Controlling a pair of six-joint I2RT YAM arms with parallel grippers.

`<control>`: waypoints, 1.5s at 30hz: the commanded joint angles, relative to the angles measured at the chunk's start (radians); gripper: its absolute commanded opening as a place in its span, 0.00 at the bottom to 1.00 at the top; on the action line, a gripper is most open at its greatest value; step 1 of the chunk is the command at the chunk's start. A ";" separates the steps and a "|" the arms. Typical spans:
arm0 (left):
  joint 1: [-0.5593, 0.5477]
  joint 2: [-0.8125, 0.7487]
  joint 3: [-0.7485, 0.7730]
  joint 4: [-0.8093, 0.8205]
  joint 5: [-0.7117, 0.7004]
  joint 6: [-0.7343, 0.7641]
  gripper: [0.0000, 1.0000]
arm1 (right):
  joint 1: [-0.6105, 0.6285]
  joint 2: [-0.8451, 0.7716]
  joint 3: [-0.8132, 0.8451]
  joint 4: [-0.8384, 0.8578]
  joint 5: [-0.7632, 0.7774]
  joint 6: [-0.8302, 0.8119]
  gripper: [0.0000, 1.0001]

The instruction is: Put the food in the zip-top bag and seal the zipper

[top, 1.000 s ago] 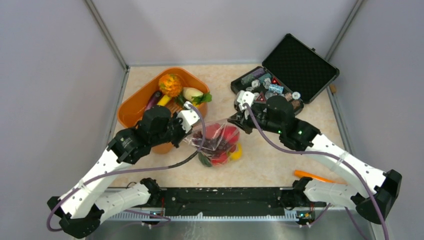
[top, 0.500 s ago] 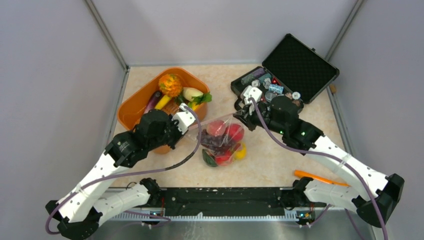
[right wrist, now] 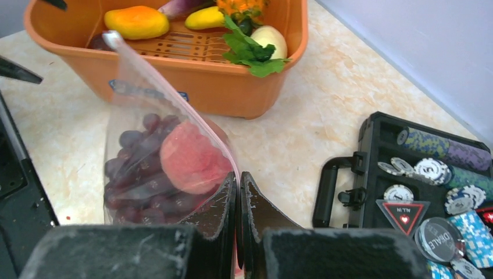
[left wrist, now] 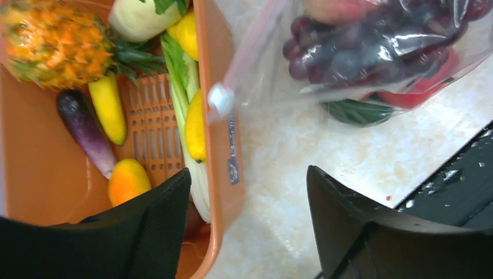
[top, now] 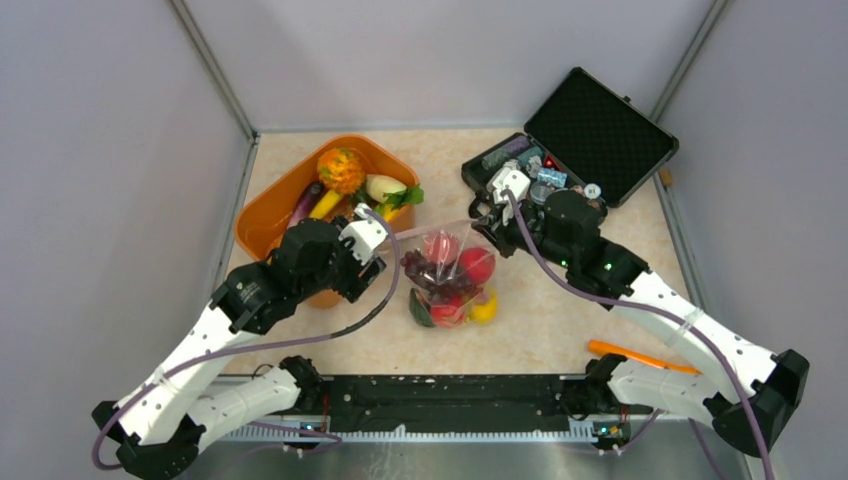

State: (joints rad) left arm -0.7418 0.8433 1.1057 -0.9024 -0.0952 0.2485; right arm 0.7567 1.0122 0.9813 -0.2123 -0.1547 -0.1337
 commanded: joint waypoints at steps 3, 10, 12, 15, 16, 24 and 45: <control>0.005 -0.047 0.028 0.090 -0.111 -0.057 0.98 | -0.018 -0.032 -0.016 0.083 0.163 0.047 0.00; 0.005 -0.093 -0.005 0.210 -0.089 -0.096 0.99 | -0.051 -0.023 -0.061 0.091 0.311 0.111 0.00; 0.005 -0.088 -0.020 0.234 -0.088 -0.107 0.99 | -0.052 -0.019 -0.069 0.090 0.315 0.125 0.00; 0.005 -0.072 -0.021 0.256 -0.088 -0.131 0.99 | -0.053 -0.012 -0.067 0.075 0.331 0.127 0.05; 0.005 -0.068 -0.019 0.262 -0.085 -0.138 0.99 | -0.053 -0.013 -0.065 0.071 0.336 0.126 0.05; 0.031 -0.017 -0.006 0.303 -0.158 -0.244 0.99 | -0.053 -0.045 -0.032 0.033 0.434 0.126 0.59; 0.608 0.070 0.055 0.403 0.032 -0.646 0.99 | -0.507 -0.059 0.061 0.017 0.260 0.374 0.73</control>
State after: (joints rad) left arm -0.1940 0.9150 1.0985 -0.5571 -0.0708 -0.2810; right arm 0.3504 0.9497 0.9707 -0.1734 0.2562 0.1234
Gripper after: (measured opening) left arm 0.986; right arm 0.732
